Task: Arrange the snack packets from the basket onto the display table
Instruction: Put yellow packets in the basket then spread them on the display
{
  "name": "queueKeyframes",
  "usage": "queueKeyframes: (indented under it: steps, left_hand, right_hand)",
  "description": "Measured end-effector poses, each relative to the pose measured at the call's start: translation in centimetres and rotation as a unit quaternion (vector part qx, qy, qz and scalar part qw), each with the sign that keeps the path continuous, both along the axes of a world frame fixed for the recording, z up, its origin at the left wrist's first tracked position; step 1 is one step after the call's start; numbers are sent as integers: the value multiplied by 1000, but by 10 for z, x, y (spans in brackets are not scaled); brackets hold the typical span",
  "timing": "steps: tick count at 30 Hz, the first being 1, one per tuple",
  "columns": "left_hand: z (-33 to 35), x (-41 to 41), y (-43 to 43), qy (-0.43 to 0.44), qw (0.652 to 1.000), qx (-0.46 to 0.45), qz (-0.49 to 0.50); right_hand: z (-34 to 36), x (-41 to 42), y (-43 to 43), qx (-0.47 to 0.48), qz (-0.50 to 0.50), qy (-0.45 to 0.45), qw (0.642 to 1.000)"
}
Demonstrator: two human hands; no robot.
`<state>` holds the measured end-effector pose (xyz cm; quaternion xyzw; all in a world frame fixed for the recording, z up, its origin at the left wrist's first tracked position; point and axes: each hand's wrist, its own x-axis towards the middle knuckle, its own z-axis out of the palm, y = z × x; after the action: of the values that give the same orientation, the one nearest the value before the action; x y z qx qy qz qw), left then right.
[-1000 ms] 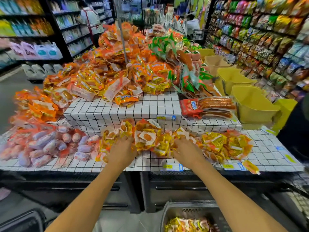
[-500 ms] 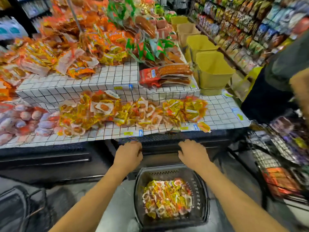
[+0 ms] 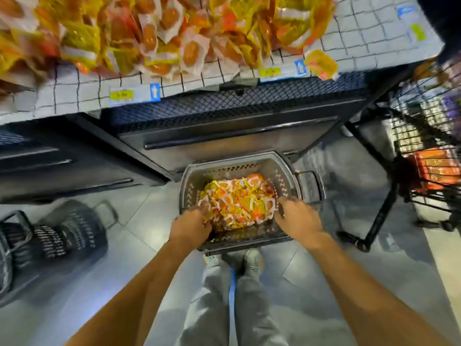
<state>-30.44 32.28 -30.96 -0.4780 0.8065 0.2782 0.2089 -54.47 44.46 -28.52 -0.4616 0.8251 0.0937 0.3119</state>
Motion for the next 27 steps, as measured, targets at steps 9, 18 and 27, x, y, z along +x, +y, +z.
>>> queueKeyframes:
  steps: [9, 18, 27]
  left_hand:
    - [-194, -11, 33, -58, 992, 93, 56]
    - [-381, -15, 5, -80, 991, 91, 48]
    - [-486, -43, -31, 69, 977, 22, 202]
  right_hand:
    - [-216, -17, 15, 97, -27, -74, 992]
    - [-407, -17, -15, 91, 28, -94, 991]
    - [-513, 1, -58, 75, 99, -4, 992]
